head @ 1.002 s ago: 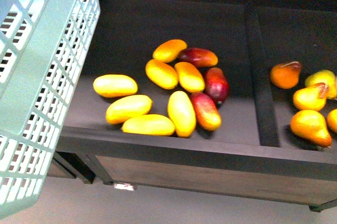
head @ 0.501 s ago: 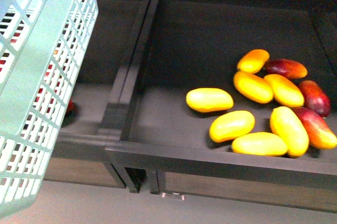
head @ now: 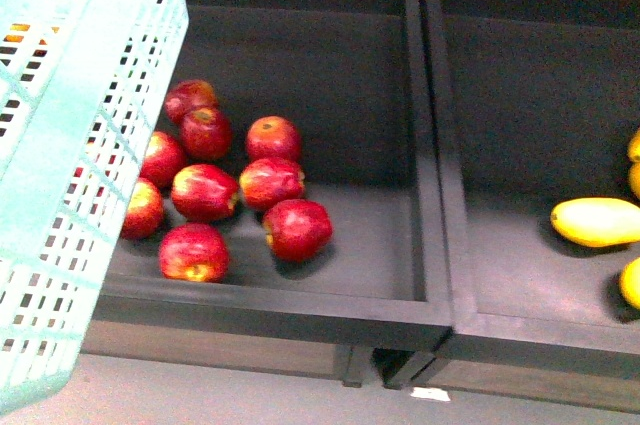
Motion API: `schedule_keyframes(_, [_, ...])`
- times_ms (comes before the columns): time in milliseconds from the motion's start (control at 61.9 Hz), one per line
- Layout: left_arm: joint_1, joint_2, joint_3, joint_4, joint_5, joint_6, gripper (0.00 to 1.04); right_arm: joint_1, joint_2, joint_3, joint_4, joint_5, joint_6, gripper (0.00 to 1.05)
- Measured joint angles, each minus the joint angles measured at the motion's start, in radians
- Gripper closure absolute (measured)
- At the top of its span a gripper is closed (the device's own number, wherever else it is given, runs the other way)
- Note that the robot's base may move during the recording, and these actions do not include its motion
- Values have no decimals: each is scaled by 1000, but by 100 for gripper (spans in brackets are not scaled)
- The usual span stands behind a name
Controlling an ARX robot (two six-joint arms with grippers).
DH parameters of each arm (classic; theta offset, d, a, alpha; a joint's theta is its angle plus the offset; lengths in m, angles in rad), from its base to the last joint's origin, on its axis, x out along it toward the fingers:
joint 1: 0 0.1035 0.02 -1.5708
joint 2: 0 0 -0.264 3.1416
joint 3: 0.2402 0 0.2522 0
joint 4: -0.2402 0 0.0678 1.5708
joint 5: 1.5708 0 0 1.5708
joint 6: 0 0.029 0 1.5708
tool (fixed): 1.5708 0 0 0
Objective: Pick mango and avocado into basket
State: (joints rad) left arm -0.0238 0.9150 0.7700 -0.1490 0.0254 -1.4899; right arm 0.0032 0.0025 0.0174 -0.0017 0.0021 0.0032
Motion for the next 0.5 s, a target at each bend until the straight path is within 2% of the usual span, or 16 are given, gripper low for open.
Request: schedule_keyframes(501, [8, 1, 0, 0, -29, 14, 89, -2, 0, 0, 0, -9, -1, 9])
